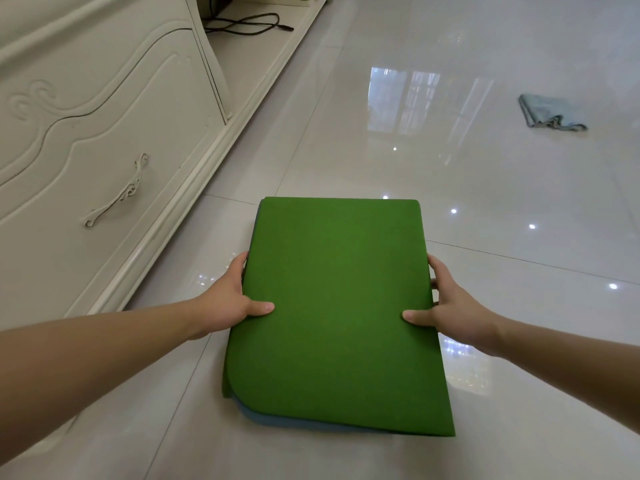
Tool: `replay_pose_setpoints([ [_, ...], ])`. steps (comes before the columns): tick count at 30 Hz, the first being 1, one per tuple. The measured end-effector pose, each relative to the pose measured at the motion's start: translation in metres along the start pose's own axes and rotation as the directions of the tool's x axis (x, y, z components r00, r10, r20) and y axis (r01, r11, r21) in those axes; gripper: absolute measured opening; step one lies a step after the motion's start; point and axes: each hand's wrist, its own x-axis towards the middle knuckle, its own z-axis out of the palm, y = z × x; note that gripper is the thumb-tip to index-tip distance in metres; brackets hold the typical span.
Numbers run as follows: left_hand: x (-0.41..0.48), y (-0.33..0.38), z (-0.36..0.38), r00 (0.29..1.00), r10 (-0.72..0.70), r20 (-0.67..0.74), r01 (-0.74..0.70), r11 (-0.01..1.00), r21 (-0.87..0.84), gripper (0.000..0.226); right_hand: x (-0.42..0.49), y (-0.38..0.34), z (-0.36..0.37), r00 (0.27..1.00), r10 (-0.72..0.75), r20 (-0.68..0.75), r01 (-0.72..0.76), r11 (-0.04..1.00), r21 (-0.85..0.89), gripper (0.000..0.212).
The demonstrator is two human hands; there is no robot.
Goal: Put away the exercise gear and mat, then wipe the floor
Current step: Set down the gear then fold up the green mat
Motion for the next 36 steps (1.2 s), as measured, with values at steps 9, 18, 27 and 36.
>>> replay_pose_setpoints([
  [9,0.020,-0.010,0.006,0.998,-0.037,-0.042,0.039,0.998,0.047,0.105,0.022,0.009,0.003,1.000,0.024,-0.003,-0.024,0.998,-0.060,0.103],
  [18,0.036,-0.015,0.000,0.994,-0.084,-0.075,0.089,0.994,0.064,0.109,0.036,0.013,0.002,0.999,0.036,0.012,-0.036,0.999,0.035,0.107],
  [27,0.038,-0.014,-0.002,0.991,-0.120,-0.057,0.119,0.993,-0.020,0.108,0.040,0.014,0.001,0.997,0.059,0.039,-0.064,0.990,0.125,0.112],
  [36,0.024,-0.009,0.002,0.999,0.005,-0.053,-0.004,1.000,0.009,0.120,0.029,0.012,0.004,1.000,0.004,-0.026,-0.003,0.999,0.037,0.122],
])
